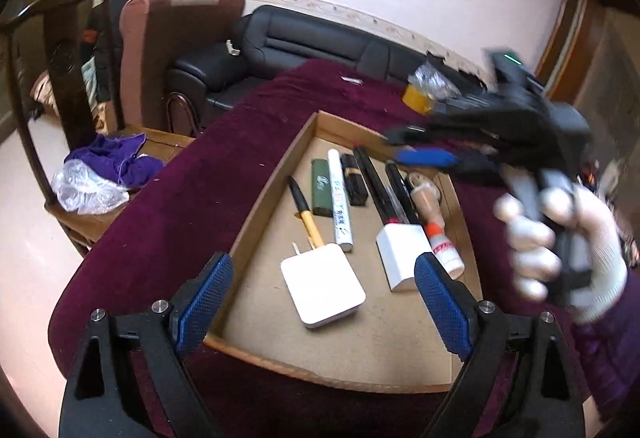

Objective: Organize rigid objects
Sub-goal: 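Carry the charger into the box with the left gripper while the right carries the black marker there, then open both grippers in the box and move back to the table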

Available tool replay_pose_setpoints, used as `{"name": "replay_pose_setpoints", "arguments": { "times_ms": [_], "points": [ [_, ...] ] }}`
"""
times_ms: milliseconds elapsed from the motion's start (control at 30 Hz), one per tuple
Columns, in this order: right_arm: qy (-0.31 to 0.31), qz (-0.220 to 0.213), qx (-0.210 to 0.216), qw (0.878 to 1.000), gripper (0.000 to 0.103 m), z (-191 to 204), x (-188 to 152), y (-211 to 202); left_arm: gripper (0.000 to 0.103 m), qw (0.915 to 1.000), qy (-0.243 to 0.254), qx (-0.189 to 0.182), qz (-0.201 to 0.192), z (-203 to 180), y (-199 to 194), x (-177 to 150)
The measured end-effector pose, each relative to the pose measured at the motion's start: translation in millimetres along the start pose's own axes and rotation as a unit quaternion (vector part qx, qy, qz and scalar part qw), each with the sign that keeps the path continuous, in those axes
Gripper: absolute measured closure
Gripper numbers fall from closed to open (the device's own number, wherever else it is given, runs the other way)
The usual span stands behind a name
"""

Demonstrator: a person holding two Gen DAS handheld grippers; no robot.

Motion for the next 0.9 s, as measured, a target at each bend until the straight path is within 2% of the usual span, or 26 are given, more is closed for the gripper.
{"name": "replay_pose_setpoints", "arguments": {
  "times_ms": [133, 233, 333, 433, 500, 633, 767, 900],
  "points": [
    [-0.032, 0.038, 0.012, 0.999, 0.066, -3, -56, -25, 0.014, 0.9988, -0.044, -0.007, -0.019, 21, -6, -1],
    [-0.045, 0.086, 0.035, 0.995, 0.066, 4, -91, -13, 0.014, 0.9967, -0.075, 0.004, -0.032, 38, -11, -4],
    [-0.044, 0.118, 0.024, 0.992, 0.066, 5, -97, 14, 0.014, 0.9941, -0.098, 0.014, -0.044, 47, -18, -7],
    [-0.023, 0.126, 0.022, 0.991, 0.069, -2, -84, 36, 0.014, 0.9928, -0.104, 0.017, -0.057, 47, -29, -11],
    [-0.025, 0.104, 0.006, 0.994, 0.064, 5, -65, 37, 0.014, 0.9923, -0.101, 0.023, -0.068, 46, -37, -13],
    [-0.020, 0.085, 0.007, 0.996, 0.064, 8, -46, 40, 0.014, 0.9907, -0.109, 0.018, -0.078, 41, -44, -13],
    [-0.001, 0.062, 0.042, 0.997, 0.064, -4, -56, 14, 0.013, 0.9935, -0.080, 0.012, -0.079, 17, -39, -9],
    [0.003, 0.012, 0.036, 0.999, 0.064, -22, -75, -32, 0.013, 0.9966, -0.032, 0.005, -0.076, -20, -25, 6]
  ]
}}
Point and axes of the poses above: each gripper's, at about its wrist camera, not at the fingertips, and y roughly the way its jaws point, z to its left, x to its top, the point moved 5 cm from there along y, roughly the way its jaws point, and after that the axes turned 10 degrees about z, right-handed, at the moved point
